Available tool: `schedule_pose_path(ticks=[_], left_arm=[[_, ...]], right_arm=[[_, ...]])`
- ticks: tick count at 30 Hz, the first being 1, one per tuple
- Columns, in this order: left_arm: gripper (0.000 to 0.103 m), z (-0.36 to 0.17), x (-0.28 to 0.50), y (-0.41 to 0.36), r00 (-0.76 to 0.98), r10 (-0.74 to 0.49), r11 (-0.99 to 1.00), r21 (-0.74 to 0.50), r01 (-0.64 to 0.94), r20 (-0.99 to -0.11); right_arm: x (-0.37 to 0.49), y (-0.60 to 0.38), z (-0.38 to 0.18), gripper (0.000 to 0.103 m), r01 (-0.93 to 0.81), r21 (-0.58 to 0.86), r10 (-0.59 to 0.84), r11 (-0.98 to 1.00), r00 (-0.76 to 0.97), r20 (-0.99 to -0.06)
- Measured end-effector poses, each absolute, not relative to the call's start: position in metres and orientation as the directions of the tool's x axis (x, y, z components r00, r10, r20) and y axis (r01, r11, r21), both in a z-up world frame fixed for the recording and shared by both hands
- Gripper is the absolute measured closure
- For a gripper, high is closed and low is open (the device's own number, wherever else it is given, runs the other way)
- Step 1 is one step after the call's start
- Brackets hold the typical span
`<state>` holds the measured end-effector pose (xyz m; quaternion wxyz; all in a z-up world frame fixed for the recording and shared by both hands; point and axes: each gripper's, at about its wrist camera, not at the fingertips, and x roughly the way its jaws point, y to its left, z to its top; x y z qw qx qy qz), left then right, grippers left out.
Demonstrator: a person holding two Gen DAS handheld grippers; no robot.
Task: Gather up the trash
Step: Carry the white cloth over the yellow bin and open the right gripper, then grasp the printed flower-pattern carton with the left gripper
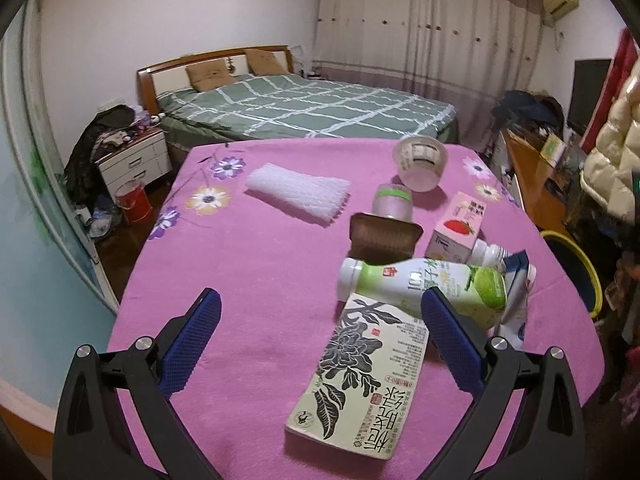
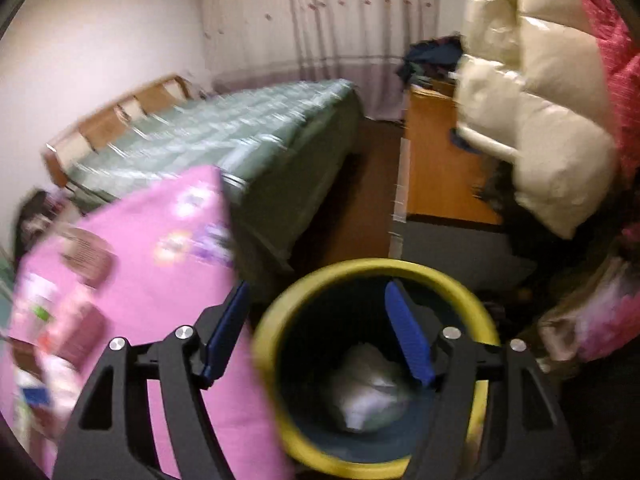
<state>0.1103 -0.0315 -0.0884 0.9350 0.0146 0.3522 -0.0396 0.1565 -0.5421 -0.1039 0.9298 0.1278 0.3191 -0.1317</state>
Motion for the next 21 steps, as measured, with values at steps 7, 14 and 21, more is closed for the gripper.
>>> schedule_pose_path(ticks=[7,14,21], left_arm=[[0.005,-0.116,0.124,-0.039,0.676,-0.078,0.990,0.022,0.139,-0.733],[0.004,-0.141,0.132,-0.044,0.605,-0.131,0.978,-0.003,0.207,-0.786],[0.005,-0.145,0.125,-0.050,0.556,-0.200,0.951,-0.023,0.308,-0.806]], right_arm=[[0.193,-0.457,-0.105,0.026,0.138,0.176,-0.032,0.975,0.864,-0.502],[0.210,-0.437,-0.118,0.026,0.087,0.126,-0.006,0.988,0.842,-0.539],[0.212,-0.447,-0.124,0.023,0.115,0.201,0.012,0.973,0.841,-0.540]])
